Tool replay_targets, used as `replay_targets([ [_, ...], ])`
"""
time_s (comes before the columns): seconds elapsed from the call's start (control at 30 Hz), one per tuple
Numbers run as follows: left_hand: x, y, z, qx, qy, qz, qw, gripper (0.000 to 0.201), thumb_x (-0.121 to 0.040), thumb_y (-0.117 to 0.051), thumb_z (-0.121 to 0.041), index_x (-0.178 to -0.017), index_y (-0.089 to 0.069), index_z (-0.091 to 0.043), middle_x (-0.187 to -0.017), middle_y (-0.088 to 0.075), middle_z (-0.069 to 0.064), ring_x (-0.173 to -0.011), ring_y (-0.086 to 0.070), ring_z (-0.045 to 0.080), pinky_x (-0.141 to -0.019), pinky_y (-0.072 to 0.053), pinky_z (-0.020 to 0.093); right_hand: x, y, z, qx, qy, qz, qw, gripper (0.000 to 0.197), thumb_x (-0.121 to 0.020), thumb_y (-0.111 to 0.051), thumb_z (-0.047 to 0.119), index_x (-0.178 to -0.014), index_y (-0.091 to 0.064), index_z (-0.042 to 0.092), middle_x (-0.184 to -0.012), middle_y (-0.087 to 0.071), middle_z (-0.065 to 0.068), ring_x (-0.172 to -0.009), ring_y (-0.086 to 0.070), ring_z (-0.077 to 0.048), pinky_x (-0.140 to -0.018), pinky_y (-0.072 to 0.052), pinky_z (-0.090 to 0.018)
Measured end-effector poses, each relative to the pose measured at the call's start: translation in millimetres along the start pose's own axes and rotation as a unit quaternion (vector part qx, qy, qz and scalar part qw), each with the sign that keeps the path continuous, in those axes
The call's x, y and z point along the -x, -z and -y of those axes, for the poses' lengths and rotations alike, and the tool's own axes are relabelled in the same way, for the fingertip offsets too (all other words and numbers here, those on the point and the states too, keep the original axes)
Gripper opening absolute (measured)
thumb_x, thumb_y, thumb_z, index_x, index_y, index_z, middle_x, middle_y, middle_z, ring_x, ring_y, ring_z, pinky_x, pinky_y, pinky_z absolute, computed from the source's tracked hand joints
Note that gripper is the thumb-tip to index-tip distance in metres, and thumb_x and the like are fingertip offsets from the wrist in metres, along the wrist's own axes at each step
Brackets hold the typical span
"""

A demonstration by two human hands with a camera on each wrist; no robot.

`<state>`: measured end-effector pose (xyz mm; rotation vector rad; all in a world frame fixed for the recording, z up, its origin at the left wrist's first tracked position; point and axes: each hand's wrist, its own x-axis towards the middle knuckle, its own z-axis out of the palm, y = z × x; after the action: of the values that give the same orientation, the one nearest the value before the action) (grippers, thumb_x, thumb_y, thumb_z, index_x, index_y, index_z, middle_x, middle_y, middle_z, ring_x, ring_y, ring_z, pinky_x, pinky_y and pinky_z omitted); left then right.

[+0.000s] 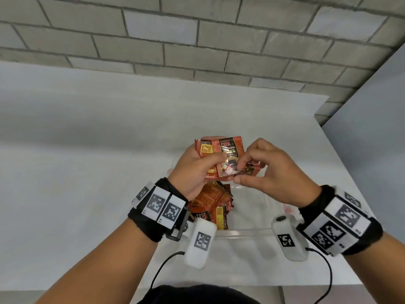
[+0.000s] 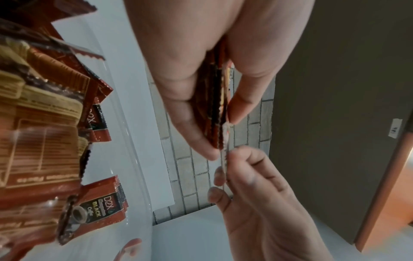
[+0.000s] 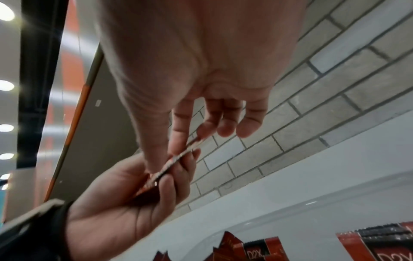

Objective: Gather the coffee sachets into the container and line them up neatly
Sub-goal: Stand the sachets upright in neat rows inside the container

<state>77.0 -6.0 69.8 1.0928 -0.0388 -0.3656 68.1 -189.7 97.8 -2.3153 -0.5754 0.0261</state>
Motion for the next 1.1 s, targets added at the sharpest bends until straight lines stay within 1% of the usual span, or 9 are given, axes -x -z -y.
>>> replay_targets([
  [0.17, -1.2, -2.1, 4.2, -0.045, -0.009, -0.007, 0.999, 0.025, -0.087, -0.057, 0.006, -0.103, -0.064, -0.012, -0.097, -0.071, 0.011, -0.084, -0.069, 0.025, -0.065, -0.058, 0.039, 1.0, 11.6, -2.0, -0.037, -0.045, -0.082, 0.995, 0.027, -0.078, -0.073, 0.026, -0.095, -0.056, 0.038, -0.096, -0.055, 0.004, -0.078, -0.052, -0.008, -0.065, -0.040, -0.012],
  [0.3, -2.2, -8.0, 7.1, -0.111, -0.023, 0.008, 0.994, 0.029, -0.084, -0.062, 0.007, -0.107, -0.062, -0.010, -0.100, -0.069, 0.012, -0.092, -0.066, 0.024, -0.083, -0.054, 0.039, -0.5, 10.9, -2.7, -0.017, -0.059, -0.082, 0.995, 0.035, -0.086, -0.066, 0.020, -0.114, -0.053, 0.037, -0.106, -0.058, 0.008, -0.083, -0.058, -0.010, -0.066, -0.043, -0.010],
  [0.4, -1.0, -9.3, 7.9, -0.134, -0.026, 0.019, 0.990, 0.027, -0.083, -0.066, 0.004, -0.104, -0.062, -0.012, -0.092, -0.071, 0.005, -0.087, -0.068, 0.019, -0.082, -0.055, 0.037, -6.5, 17.9, 0.3, 0.001, -0.053, -0.042, 0.998, 0.031, -0.086, -0.066, 0.015, -0.109, -0.060, 0.035, -0.092, -0.064, 0.009, -0.079, -0.059, -0.007, -0.063, -0.042, -0.009],
  [0.5, 2.3, -6.6, 3.7, -0.112, -0.013, 0.011, 0.994, 0.020, -0.088, -0.060, -0.007, -0.108, -0.062, -0.009, -0.096, -0.071, 0.010, -0.087, -0.069, 0.023, -0.078, -0.056, 0.036, -12.7, 31.7, -0.8, -0.007, -0.091, 0.031, 0.995, 0.019, -0.086, -0.067, 0.015, -0.098, -0.066, 0.030, -0.079, -0.064, 0.008, -0.071, -0.055, -0.001, -0.060, -0.043, -0.008],
  [0.6, 4.4, 8.8, -6.3, -0.088, -0.006, -0.035, 0.996, 0.024, -0.086, -0.060, -0.022, -0.110, -0.059, -0.014, -0.091, -0.069, 0.007, -0.077, -0.067, 0.019, -0.073, -0.056, 0.034, -19.8, 42.8, -12.1, 0.031, -0.130, 0.069, 0.989, 0.011, -0.085, -0.069, 0.016, -0.086, -0.068, 0.027, -0.079, -0.066, 0.005, -0.068, -0.054, -0.002, -0.062, -0.040, -0.007],
  [0.73, 6.8, 34.0, -14.3, 0.014, -0.001, -0.078, 0.997, 0.037, -0.079, -0.061, -0.030, -0.112, -0.060, -0.011, -0.081, -0.068, 0.006, -0.068, -0.063, 0.021, -0.064, -0.053, 0.034, -33.8, 28.5, -43.9, 0.189, -0.188, 0.131, 0.955, 0.004, -0.085, -0.068, 0.015, -0.085, -0.066, 0.019, -0.082, -0.063, 0.005, -0.065, -0.049, 0.000, -0.055, -0.034, -0.008],
  [0.87, 10.9, 44.2, -16.4, 0.049, -0.009, -0.081, 0.995, 0.038, -0.076, -0.062, -0.029, -0.110, -0.060, -0.010, -0.078, -0.068, 0.006, -0.062, -0.064, 0.020, -0.056, -0.054, 0.029, -43.0, 3.3, -68.8, 0.253, -0.226, 0.198, 0.920, 0.008, -0.083, -0.066, 0.010, -0.080, -0.063, 0.017, -0.075, -0.059, 0.007, -0.073, -0.056, -0.012, -0.063, -0.041, -0.021],
  [0.97, 14.2, 48.0, -16.0, 0.061, -0.012, -0.081, 0.995, 0.034, -0.077, -0.061, -0.028, -0.107, -0.061, -0.011, -0.077, -0.067, 0.007, -0.061, -0.064, 0.020, -0.055, -0.054, 0.028, -47.8, -5.9, -77.5, 0.295, -0.225, 0.228, 0.900, 0.009, -0.082, -0.067, 0.011, -0.079, -0.063, 0.019, -0.083, -0.063, 0.001, -0.082, -0.060, -0.020, -0.070, -0.046, -0.027],
  [1.1, 17.5, 54.3, -16.1, 0.070, -0.009, -0.096, 0.993, 0.029, -0.081, -0.059, -0.027, -0.105, -0.062, -0.012, -0.076, -0.068, 0.007, -0.060, -0.064, 0.020, -0.055, -0.053, 0.028, -53.0, -10.5, -77.4, 0.352, -0.210, 0.238, 0.880, 0.007, -0.084, -0.064, 0.014, -0.081, -0.062, 0.020, -0.091, -0.060, -0.003, -0.081, -0.058, -0.023, -0.063, -0.042, -0.026],
])
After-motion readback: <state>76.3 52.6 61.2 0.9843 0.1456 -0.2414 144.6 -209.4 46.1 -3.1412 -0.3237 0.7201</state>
